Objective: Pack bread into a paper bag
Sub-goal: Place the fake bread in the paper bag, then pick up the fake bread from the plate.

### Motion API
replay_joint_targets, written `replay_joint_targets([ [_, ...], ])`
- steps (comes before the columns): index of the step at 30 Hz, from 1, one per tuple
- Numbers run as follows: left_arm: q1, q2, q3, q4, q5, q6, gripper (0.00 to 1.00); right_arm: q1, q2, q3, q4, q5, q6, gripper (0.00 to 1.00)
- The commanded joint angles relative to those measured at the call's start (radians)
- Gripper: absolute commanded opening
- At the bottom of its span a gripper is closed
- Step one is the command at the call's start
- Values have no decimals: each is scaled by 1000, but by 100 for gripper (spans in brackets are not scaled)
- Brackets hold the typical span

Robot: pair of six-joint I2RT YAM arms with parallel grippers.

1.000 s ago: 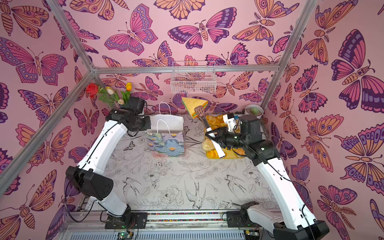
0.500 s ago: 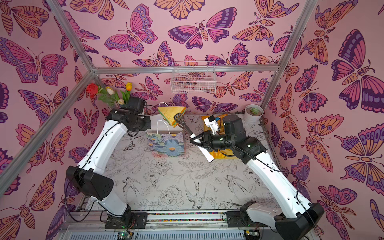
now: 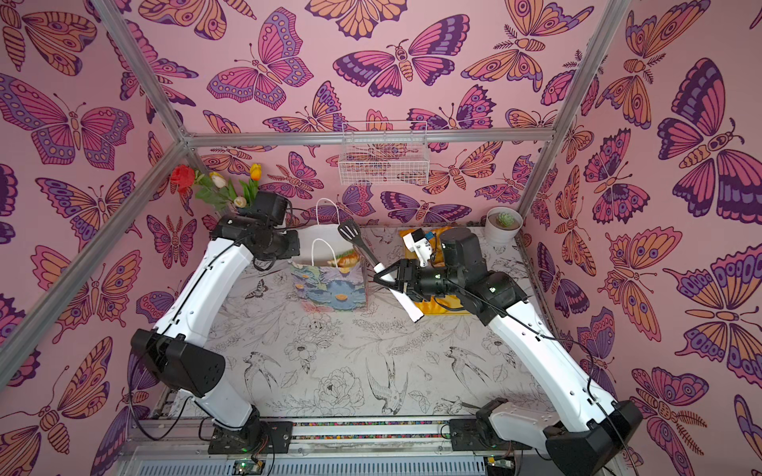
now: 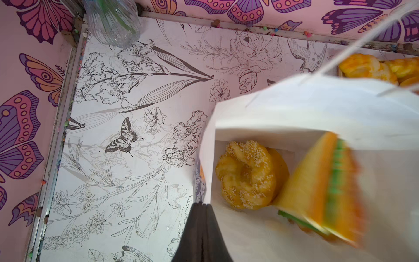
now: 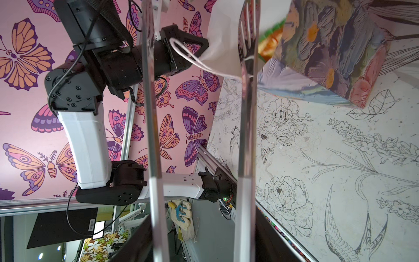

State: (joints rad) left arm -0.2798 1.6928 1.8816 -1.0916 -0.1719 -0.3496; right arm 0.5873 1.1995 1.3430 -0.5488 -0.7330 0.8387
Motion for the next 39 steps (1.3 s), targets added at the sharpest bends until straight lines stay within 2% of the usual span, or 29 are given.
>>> replay_joint_targets([
  [1, 8, -2, -9, 6, 11, -13, 1, 7, -5, 20, 34, 10, -19, 58],
  [7, 8, -6, -16, 6, 8, -12, 2, 4, -23, 26, -12, 68, -48, 57],
  [15, 8, -21, -24, 6, -2, -8, 3, -51, -76, 94, -234, 331, -160, 55],
  [22, 8, -27, -41, 9, -12, -12, 4, -165, -116, 27, -373, 494, -146, 53],
  [29, 8, -24, -50, 12, -20, -11, 5, -250, -124, -117, -385, 509, -94, 51],
  [39, 8, -25, -65, 15, -18, -18, 5, -265, -44, -203, -345, 478, -50, 50],
])
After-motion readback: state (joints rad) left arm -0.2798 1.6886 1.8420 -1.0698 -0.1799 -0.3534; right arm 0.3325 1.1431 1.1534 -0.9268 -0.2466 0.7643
